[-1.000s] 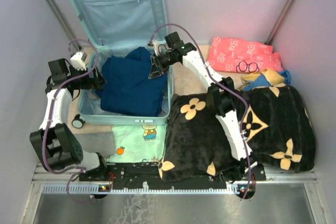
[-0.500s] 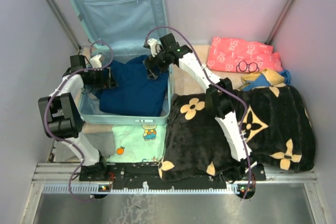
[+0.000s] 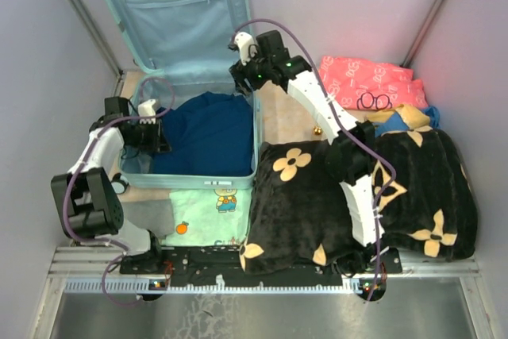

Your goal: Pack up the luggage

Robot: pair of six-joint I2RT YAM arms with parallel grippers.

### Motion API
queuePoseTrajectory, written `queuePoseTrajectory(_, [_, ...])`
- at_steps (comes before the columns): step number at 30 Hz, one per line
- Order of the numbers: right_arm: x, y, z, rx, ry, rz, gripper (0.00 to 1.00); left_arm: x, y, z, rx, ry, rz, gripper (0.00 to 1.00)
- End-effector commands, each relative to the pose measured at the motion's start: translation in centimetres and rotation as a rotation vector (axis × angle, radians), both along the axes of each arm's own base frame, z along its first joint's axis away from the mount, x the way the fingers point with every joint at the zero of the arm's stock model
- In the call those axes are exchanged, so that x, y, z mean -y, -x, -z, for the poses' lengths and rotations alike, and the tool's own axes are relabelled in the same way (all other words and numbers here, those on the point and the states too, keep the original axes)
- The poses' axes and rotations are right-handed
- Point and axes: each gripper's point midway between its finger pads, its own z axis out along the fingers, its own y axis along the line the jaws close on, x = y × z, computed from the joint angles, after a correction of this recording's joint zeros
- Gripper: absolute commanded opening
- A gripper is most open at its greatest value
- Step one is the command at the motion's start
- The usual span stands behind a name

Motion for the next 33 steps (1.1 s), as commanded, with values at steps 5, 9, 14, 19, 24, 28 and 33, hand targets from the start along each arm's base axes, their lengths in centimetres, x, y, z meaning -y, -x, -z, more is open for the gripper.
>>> queuePoseTrajectory(5, [-0.9, 7.2, 0.6, -0.067, 0.009, -0.194, 0.44, 0.0, 4.1, -0.4, -0.079, -0.02, -0.032, 0.53])
queuePoseTrajectory(9, [-1.5, 6.2, 3.8, -0.063, 0.052, -0.128, 0.32, -0.8, 1.3, -4.1, 0.058, -0.04, -0.031, 0.76])
queuePoseTrajectory(14, [-1.4, 2.8, 8.1, -0.06, 0.13, -0.021, 0.23, -1.4, -1.0, -7.5, 0.209, -0.107, 0.038, 0.89])
queuePoseTrajectory(19, [-1.4, 0.8, 11.3, -0.068, 0.208, 0.032, 0.23, -0.5, -2.6, -8.1, 0.272, -0.115, 0.102, 0.91])
queuePoseTrajectory(24, [-1.3, 0.7, 12.9, -0.107, 0.246, 0.032, 0.3, 1.0, -3.8, -4.8, 0.235, -0.111, 0.122, 0.86])
queuePoseTrajectory(28, [-1.6, 0.5, 10.9, -0.074, 0.21, 0.029, 0.34, 0.1, -3.0, -0.7, 0.077, -0.154, 0.113, 0.79])
queuePoseTrajectory(33, [-1.5, 2.0, 10.6, -0.087, 0.209, -0.033, 0.35, 0.0, 1.9, 3.4, -0.1, -0.169, 0.19, 0.6])
